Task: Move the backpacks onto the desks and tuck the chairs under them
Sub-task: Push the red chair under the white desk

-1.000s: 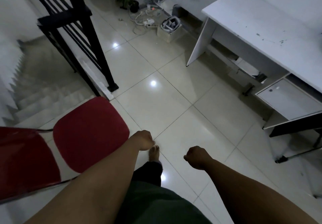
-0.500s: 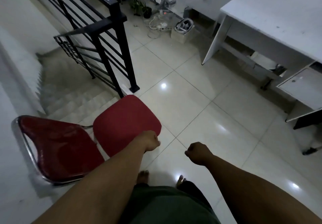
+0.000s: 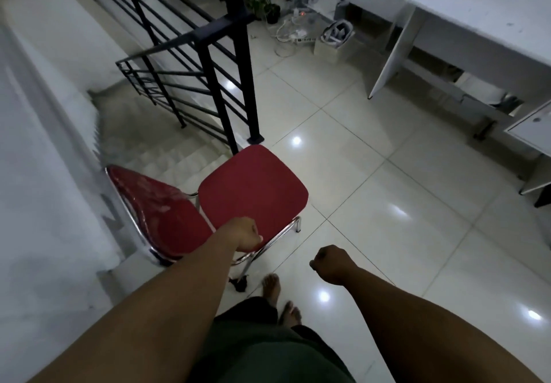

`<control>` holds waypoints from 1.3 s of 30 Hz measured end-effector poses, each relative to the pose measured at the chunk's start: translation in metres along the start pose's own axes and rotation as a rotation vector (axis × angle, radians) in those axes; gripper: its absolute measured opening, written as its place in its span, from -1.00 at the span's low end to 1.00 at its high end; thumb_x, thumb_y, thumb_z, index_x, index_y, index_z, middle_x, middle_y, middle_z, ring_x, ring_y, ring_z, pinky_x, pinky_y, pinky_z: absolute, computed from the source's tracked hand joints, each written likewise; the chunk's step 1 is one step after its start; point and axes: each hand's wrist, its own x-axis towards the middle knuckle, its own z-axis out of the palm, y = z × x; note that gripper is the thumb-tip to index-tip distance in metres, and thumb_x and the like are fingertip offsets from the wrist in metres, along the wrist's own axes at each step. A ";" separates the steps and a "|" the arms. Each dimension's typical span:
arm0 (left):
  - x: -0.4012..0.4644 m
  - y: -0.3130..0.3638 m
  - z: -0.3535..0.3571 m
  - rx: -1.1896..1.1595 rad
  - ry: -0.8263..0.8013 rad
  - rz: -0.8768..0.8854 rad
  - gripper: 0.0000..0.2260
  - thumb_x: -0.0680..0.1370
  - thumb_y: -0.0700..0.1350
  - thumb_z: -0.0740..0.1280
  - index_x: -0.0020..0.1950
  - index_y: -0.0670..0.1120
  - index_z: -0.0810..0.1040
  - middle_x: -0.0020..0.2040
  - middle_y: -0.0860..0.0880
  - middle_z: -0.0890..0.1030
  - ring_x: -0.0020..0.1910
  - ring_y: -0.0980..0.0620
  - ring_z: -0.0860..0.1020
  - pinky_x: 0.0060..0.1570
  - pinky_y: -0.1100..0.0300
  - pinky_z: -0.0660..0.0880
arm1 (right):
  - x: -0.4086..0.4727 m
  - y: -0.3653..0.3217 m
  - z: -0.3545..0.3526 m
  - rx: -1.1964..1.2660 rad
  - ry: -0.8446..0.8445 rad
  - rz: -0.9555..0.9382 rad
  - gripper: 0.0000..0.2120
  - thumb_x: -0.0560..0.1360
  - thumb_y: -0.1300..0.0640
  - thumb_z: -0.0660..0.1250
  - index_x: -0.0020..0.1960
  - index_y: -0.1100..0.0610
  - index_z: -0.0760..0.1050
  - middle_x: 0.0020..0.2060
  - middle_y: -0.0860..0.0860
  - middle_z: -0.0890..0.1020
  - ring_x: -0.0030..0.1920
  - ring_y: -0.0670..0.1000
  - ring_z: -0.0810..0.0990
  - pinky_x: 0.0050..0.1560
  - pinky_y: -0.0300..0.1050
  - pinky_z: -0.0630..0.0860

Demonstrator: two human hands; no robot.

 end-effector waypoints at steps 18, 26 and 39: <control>-0.005 -0.086 -0.071 0.087 0.053 0.094 -0.74 0.54 0.09 0.35 0.13 -0.04 0.61 0.16 -0.04 0.60 0.12 -0.05 0.55 0.12 0.15 0.47 | 0.000 -0.108 0.055 -0.021 0.018 -0.020 -0.66 0.57 0.01 0.25 0.10 0.28 0.58 0.07 0.14 0.64 0.07 0.11 0.60 0.06 -0.04 0.54; 0.017 -0.147 -0.127 0.261 -0.022 0.221 -0.74 0.55 0.07 0.35 0.15 -0.05 0.59 0.19 -0.07 0.57 0.15 -0.07 0.53 0.19 0.07 0.48 | 0.009 -0.224 0.100 0.123 0.074 -0.053 -0.77 0.58 0.11 0.25 0.10 0.21 0.60 0.01 0.14 0.65 0.01 0.11 0.62 -0.11 -0.16 0.46; 0.022 -0.202 -0.161 0.688 -0.132 0.174 -0.52 0.57 0.21 0.21 0.38 -0.03 0.47 0.37 -0.08 0.48 0.33 -0.13 0.43 0.41 -0.18 0.22 | 0.012 -0.308 0.104 0.232 0.092 0.035 -0.75 0.52 0.08 0.33 0.07 0.21 0.63 -0.06 0.12 0.67 -0.07 0.08 0.64 -0.11 -0.12 0.54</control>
